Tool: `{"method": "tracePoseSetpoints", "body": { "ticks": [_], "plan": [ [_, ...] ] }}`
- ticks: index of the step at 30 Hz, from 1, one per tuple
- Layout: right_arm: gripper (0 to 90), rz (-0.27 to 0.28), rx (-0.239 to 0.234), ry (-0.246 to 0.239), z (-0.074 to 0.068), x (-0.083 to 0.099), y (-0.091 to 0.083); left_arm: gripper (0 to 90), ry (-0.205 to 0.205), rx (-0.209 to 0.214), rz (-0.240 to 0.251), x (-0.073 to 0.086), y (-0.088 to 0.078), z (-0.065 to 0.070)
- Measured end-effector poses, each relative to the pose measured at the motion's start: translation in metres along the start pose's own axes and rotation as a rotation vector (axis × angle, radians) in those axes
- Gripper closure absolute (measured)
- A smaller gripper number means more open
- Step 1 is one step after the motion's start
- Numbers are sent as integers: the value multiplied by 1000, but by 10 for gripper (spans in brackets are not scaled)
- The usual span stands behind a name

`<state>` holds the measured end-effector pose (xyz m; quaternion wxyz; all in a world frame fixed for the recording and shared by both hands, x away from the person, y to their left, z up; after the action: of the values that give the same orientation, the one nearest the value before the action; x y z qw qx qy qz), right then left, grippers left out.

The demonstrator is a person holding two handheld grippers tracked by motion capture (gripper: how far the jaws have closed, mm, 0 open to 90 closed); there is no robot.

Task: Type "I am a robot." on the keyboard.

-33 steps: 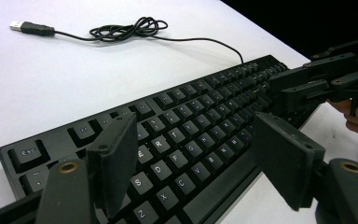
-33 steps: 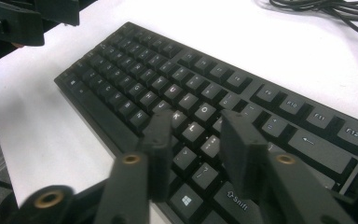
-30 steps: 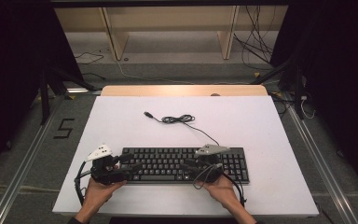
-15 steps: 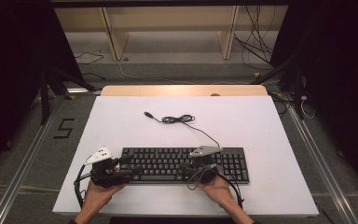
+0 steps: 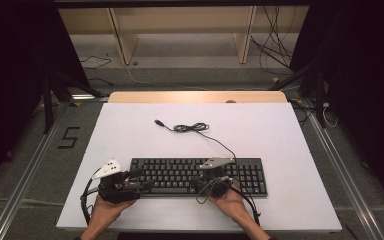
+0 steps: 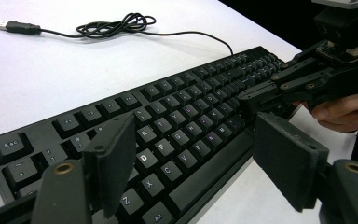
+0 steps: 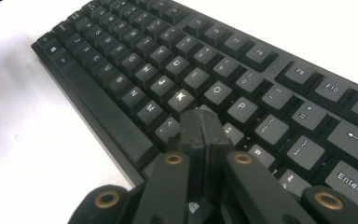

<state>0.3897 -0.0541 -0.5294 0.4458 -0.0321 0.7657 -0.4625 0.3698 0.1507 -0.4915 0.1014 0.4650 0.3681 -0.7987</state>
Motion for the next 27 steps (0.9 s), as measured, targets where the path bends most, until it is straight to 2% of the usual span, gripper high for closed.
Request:
{"method": "tracePoseSetpoints", "body": {
  "ticks": [8, 14, 20, 22, 27],
  "plan": [
    [900, -10, 7, -5, 0, 2, 2, 295, 1, 4, -4, 1, 1, 2],
    [900, -9, 33, -32, 0, 3, 5, 295, 6, 5, -9, 1, 1, 3],
    [899, -3, 28, -13, 0, 3, 5, 295, 4, 4, -8, 1, 2, 2],
    [846, 3, 8, -4, -1, 3, 4, 295, 4, 3, -7, 1, 2, 2],
    [772, 39, -1, 4, -1, -1, -5, 295, -1, -1, -5, 1, 1, -1]
  ]
}}
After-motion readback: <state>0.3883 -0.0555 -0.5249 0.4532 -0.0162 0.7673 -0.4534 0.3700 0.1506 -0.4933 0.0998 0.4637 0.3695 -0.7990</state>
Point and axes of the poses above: each handheld gripper's, and its own axes: y roughly forward along the jaws, x roughly out of its underside, z roughly to its right, the point moved 8 cm from there along y, roughly forward along the jaws, and after that the axes turned 5 degrees about -z, right-handed, at the moved point
